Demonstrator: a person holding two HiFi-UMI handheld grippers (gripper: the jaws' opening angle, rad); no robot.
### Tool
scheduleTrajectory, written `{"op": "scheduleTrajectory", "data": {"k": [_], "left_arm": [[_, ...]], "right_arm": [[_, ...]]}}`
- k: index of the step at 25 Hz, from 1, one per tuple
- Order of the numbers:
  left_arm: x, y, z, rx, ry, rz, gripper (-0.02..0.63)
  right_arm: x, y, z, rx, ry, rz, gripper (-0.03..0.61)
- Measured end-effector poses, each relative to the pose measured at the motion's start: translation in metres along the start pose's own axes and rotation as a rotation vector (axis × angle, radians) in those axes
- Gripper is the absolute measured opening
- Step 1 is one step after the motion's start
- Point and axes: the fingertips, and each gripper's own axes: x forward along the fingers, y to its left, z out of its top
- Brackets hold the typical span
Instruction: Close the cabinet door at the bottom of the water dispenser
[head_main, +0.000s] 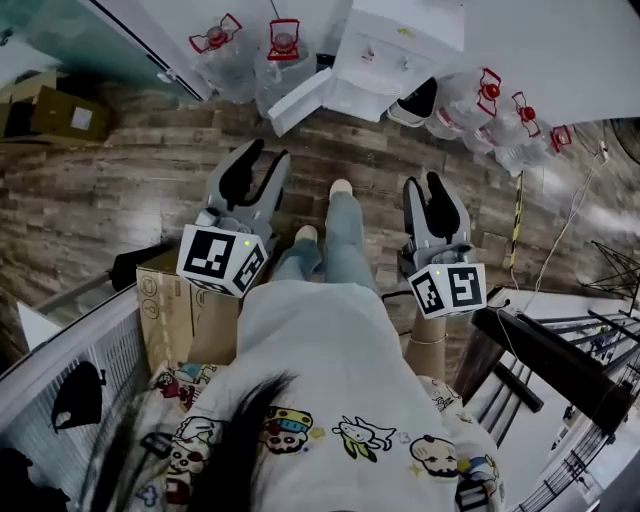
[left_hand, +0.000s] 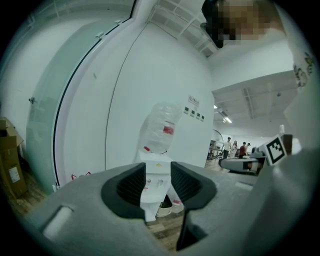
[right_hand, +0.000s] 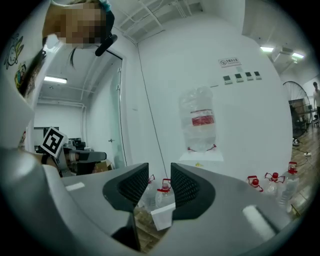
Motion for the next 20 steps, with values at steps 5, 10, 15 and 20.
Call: {"op": "scheduleTrajectory", "data": {"k": [5,10,15,20], "left_arm": [[0.036,0.02,0.009,0.0,-0.006,0.061,0.149],[0.084,0.034,0.028,0.002,-0.026,0.103,0.156],[0.127,0.044,0.046,0.007,-0.041,0.147,0.17],[0.156,0.052,0.056,0.006,-0.047,0.202,0.17]], "right_arm": [[0.047,-0.022,0.008,-0.002,0.013,0.061,0.13],[0.099,-0.048,0.026,-0.015,0.016,0.128,0.13],[0.147,-0.071,0.046,-0.021,0.016,0.205,0.13],[0.183,-0.09,0.059,-0.028,0.021,0.283,0.13]]}}
